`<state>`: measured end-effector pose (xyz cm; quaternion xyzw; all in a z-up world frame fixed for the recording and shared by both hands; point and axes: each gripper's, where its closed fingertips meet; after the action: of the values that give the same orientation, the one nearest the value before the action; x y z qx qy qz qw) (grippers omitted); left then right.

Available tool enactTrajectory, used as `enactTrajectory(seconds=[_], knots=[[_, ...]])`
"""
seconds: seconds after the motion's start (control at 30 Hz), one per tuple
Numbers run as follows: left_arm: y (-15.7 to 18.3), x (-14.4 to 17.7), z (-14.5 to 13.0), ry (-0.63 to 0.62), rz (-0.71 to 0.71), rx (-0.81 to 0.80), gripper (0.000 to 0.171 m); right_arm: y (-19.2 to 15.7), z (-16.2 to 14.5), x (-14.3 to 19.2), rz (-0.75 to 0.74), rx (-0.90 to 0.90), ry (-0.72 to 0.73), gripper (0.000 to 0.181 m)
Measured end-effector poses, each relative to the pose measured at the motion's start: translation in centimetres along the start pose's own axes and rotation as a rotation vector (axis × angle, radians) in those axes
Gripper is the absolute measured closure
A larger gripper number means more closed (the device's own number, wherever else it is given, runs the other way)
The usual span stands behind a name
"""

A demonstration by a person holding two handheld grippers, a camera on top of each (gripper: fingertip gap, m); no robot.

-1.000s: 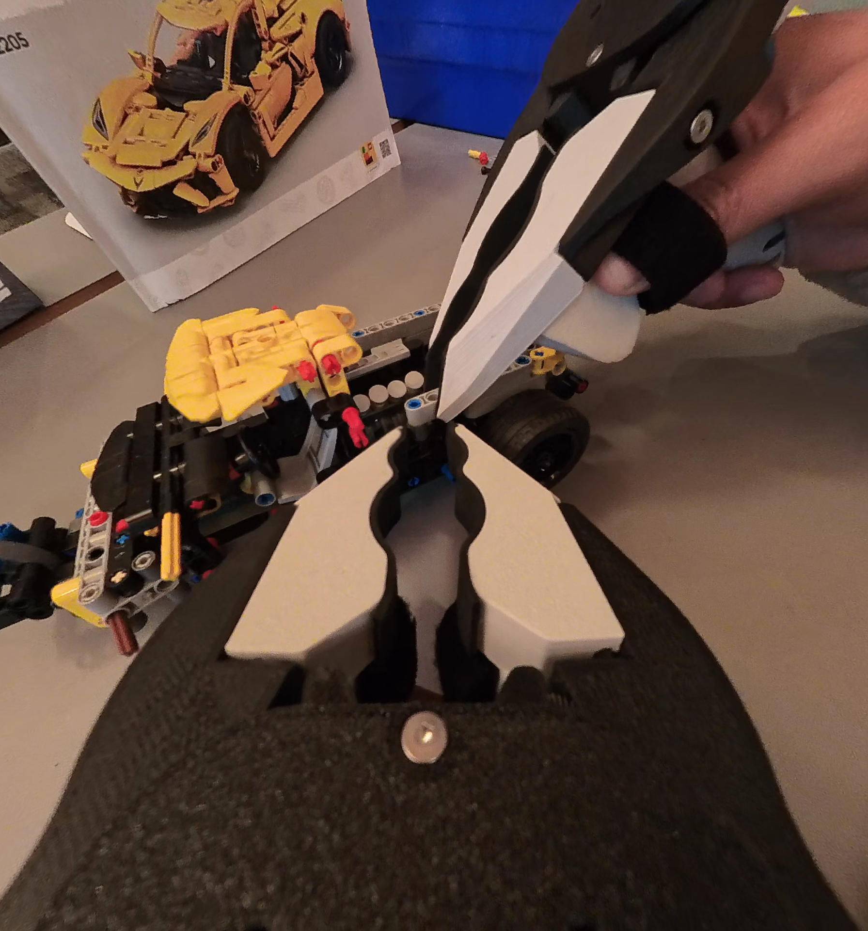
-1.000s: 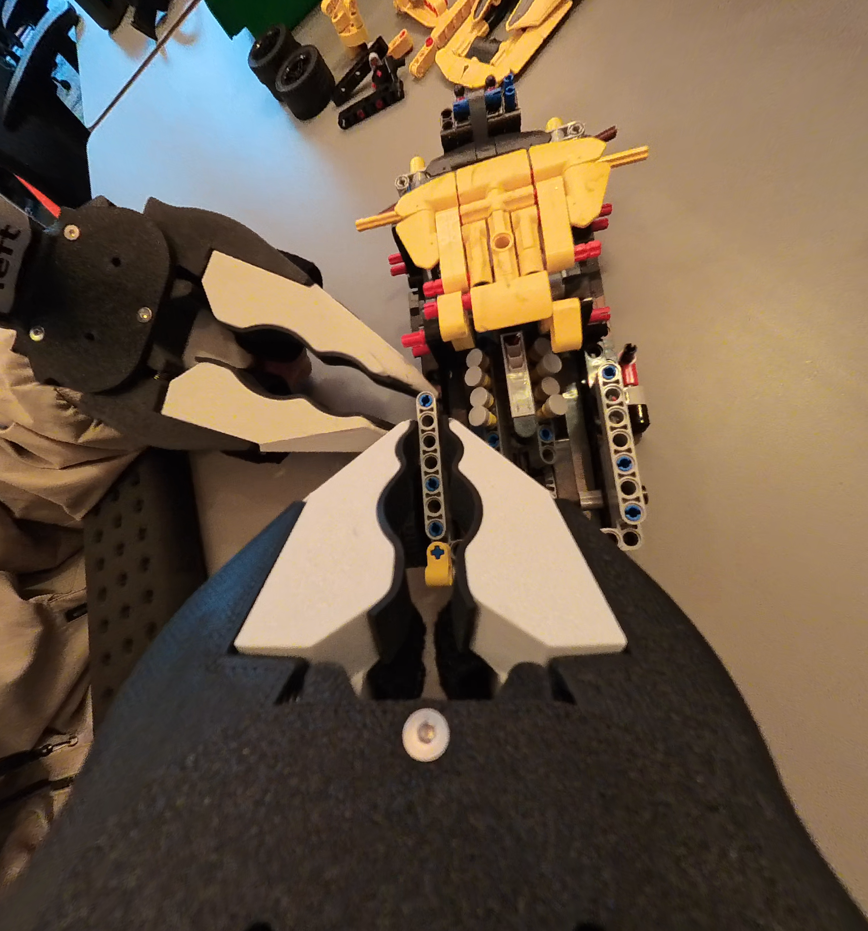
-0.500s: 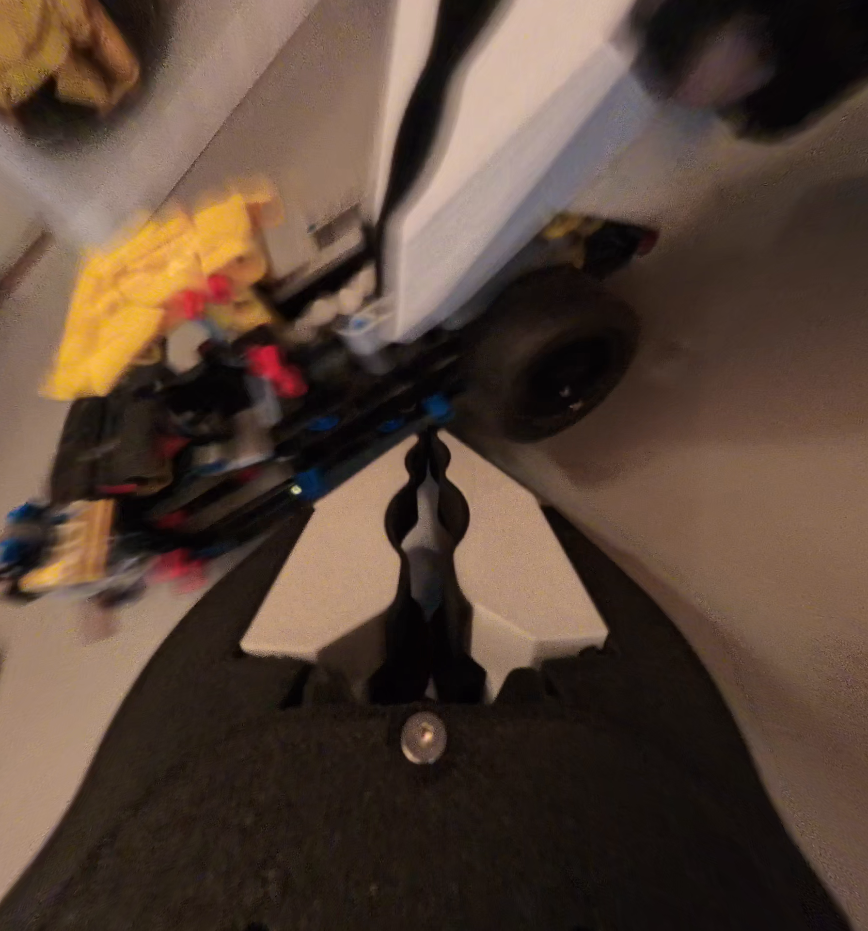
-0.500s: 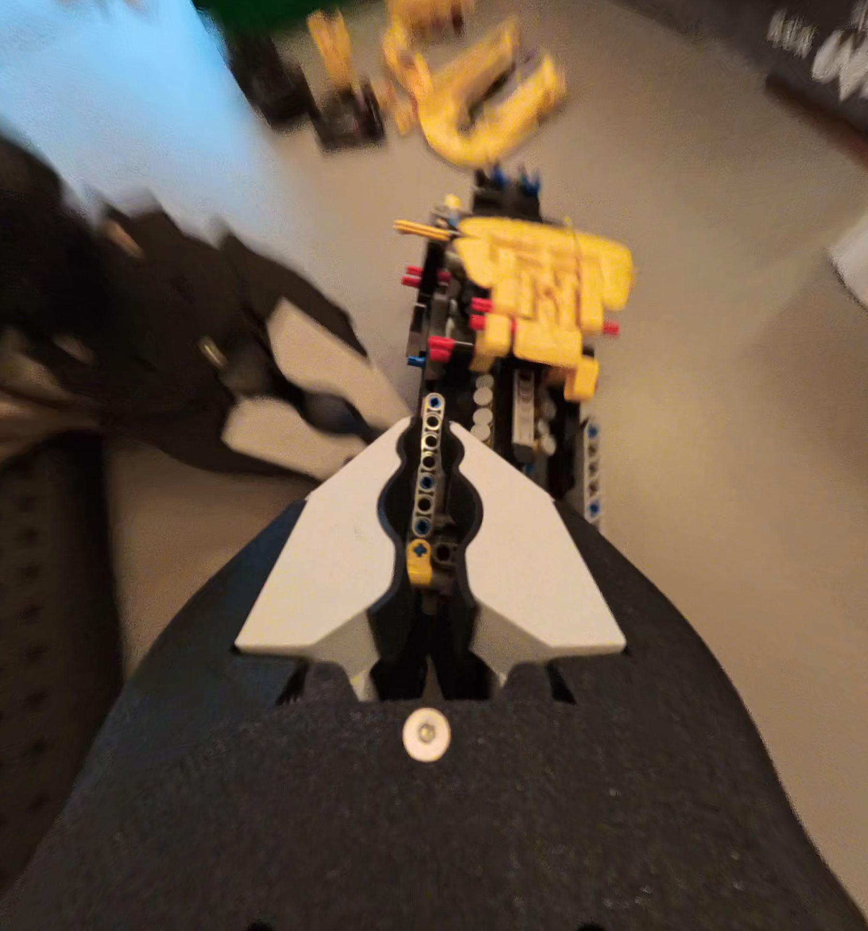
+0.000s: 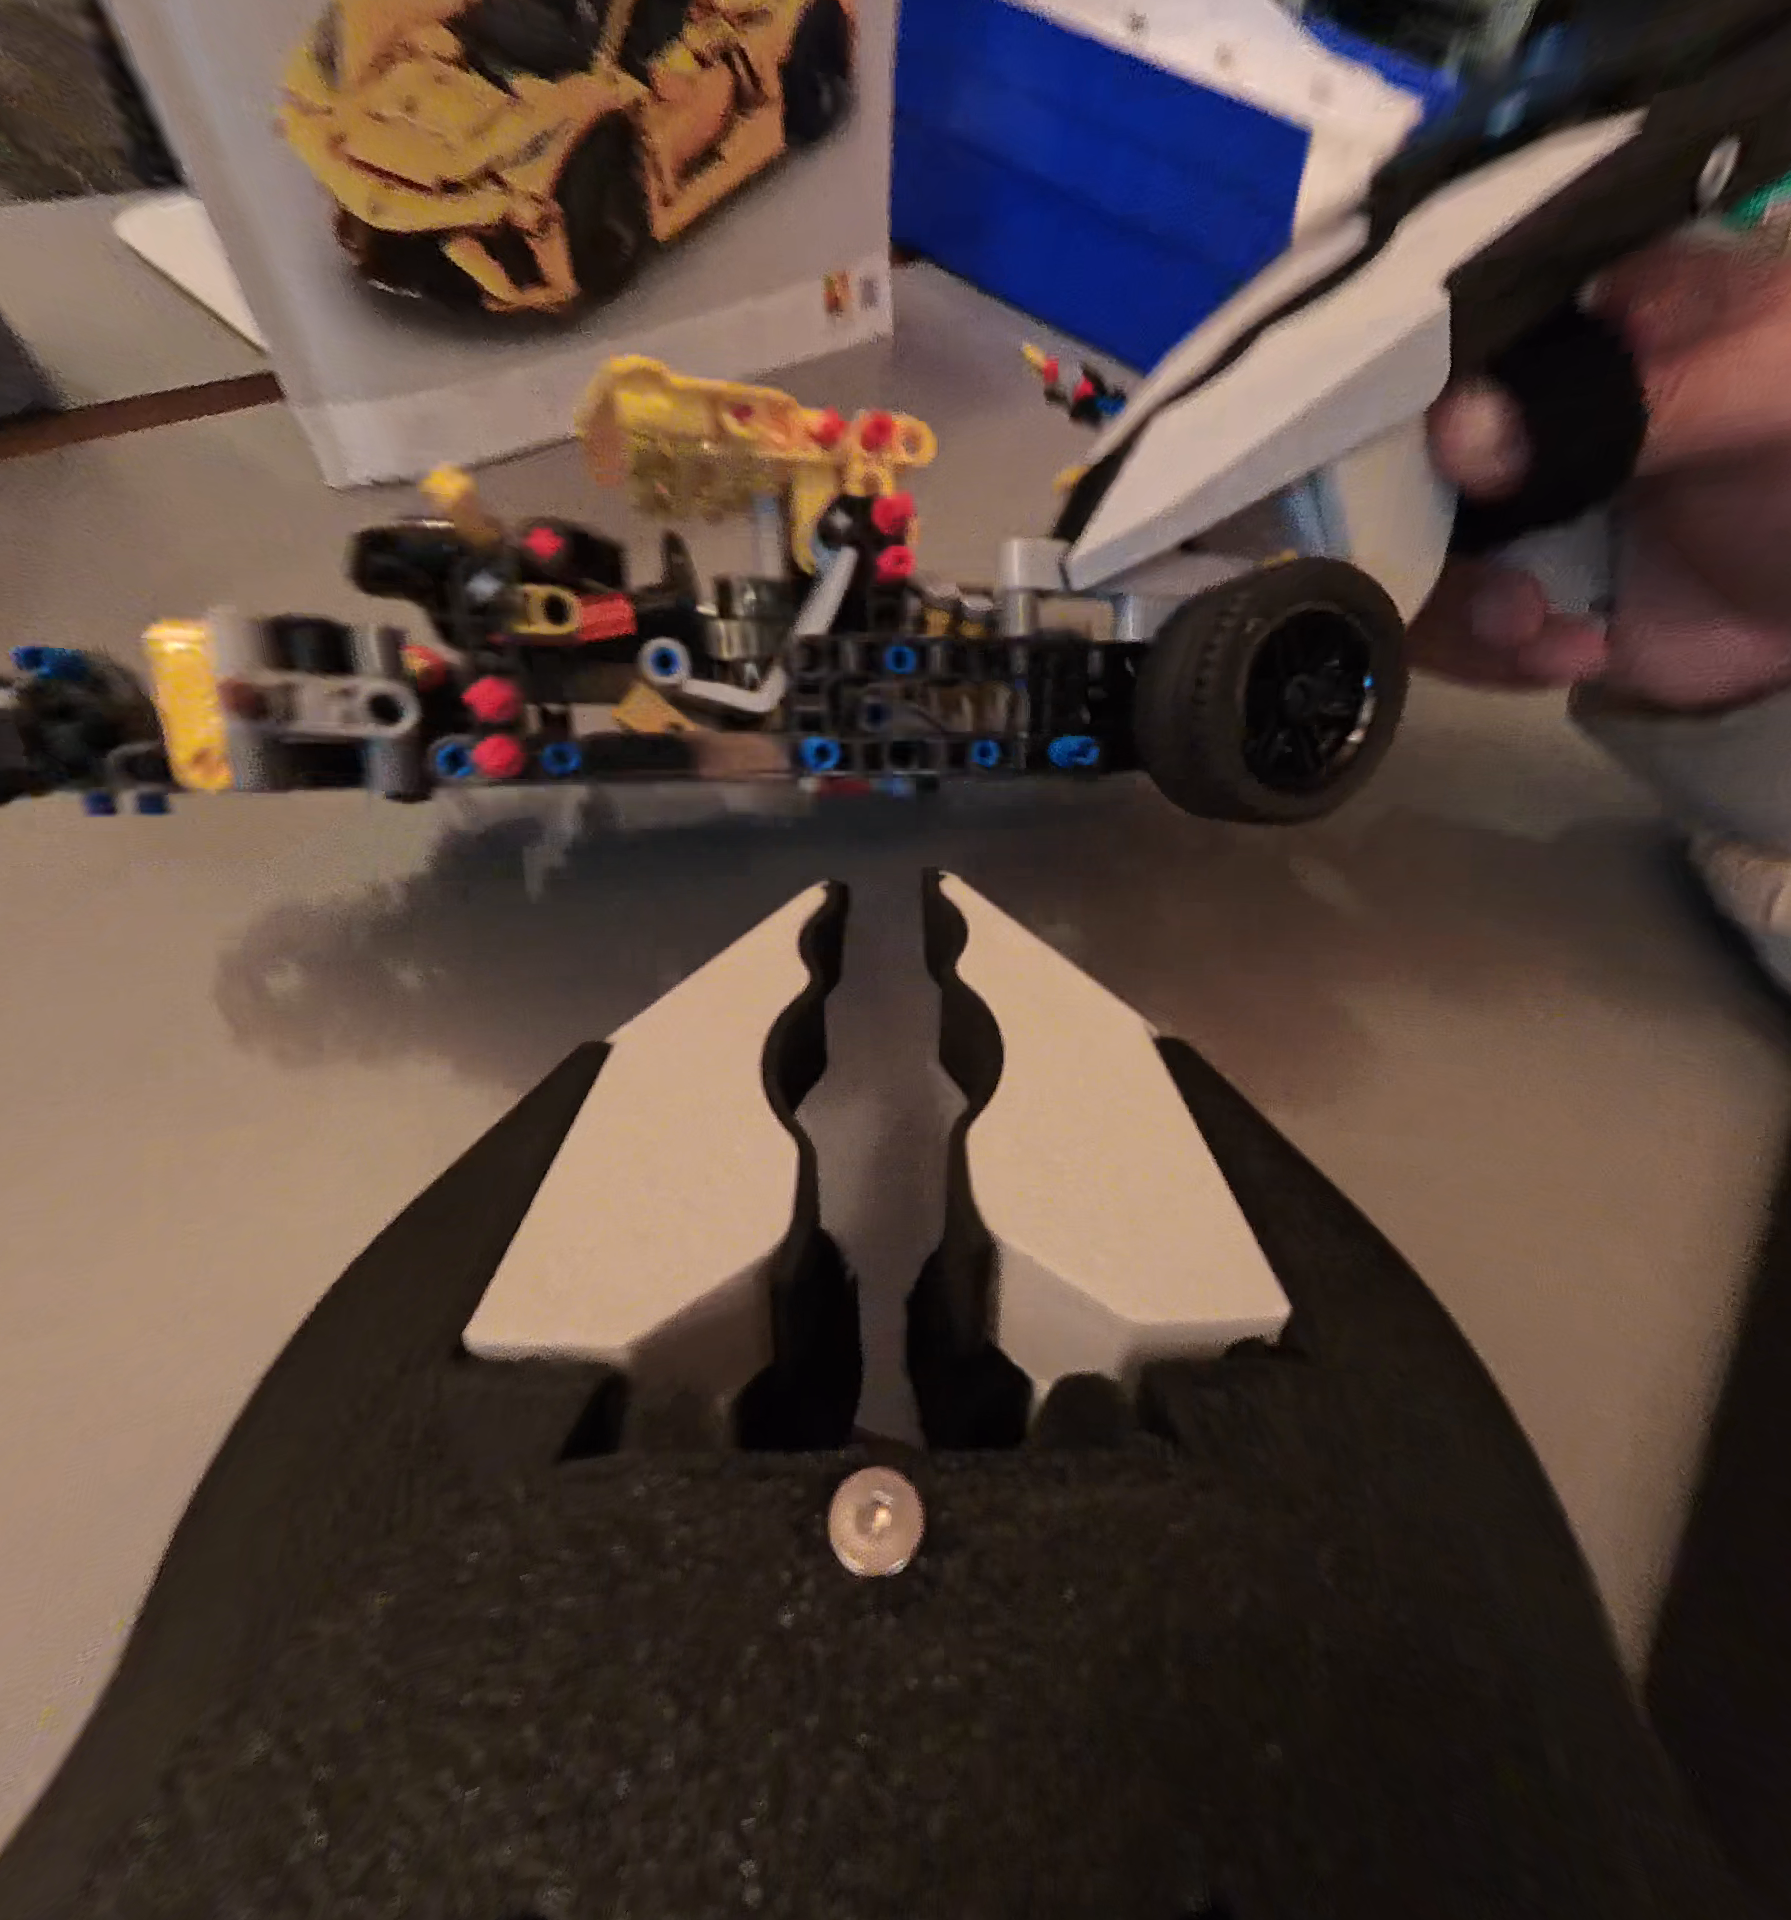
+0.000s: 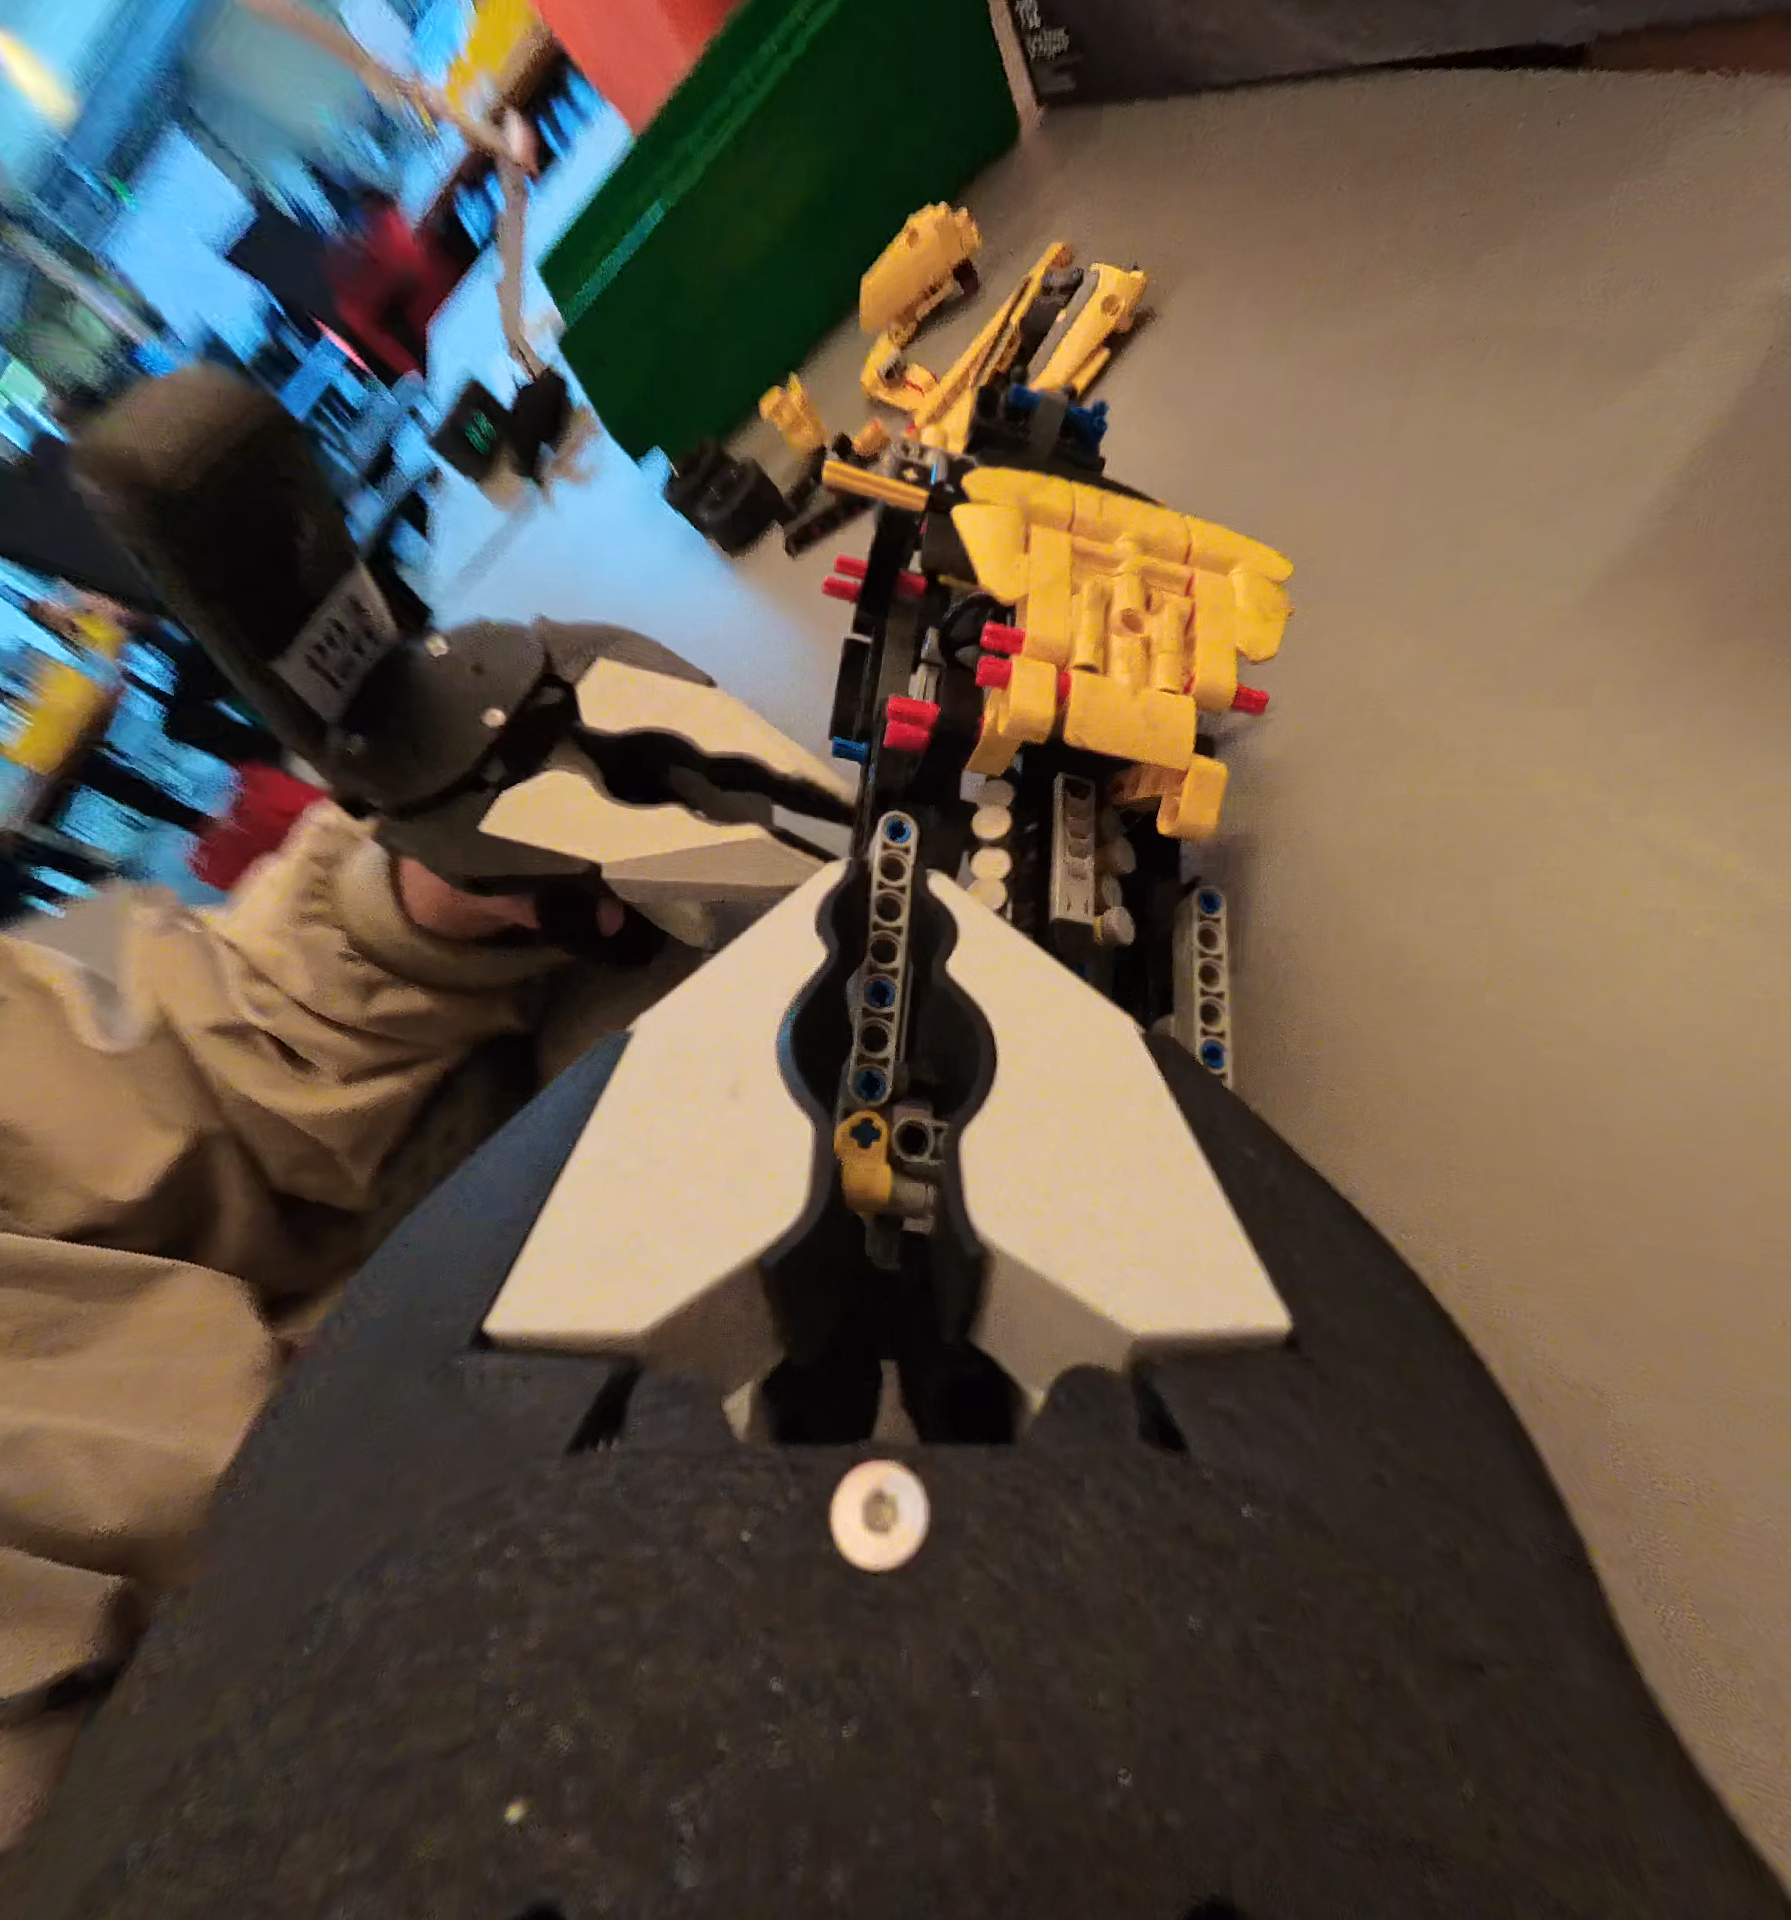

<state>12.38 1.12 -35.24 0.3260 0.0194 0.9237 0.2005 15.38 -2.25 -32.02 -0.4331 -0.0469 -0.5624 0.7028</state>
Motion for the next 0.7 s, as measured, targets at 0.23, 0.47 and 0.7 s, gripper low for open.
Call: enactTrajectory(seconds=[0.23,0.47,0.7], knots=[[3.2,3.0,2.4,0.187,0.171,-0.617,0.129,-0.4,-0.6,0.0,0.133,-0.066,-0.018,0.176],[3.7,0.2,1.7,-0.14,0.243,-1.115,0.115,-1.7,-1.4,0.0,0.236,-0.058,-0.094,0.176],[3.8,-1.6,1.5,-0.119,0.423,-1.402,0.143,-1.7,-1.8,0.2,0.203,-0.027,-0.135,0.176]])
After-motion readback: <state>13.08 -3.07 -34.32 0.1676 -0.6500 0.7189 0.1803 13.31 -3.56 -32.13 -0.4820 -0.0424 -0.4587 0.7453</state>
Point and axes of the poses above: each gripper's, where its closed fingertips meet, x back along the fingers, z out of its top, y = z × x across the jaws, and after that the axes turned 13 degrees about -y, right-handed
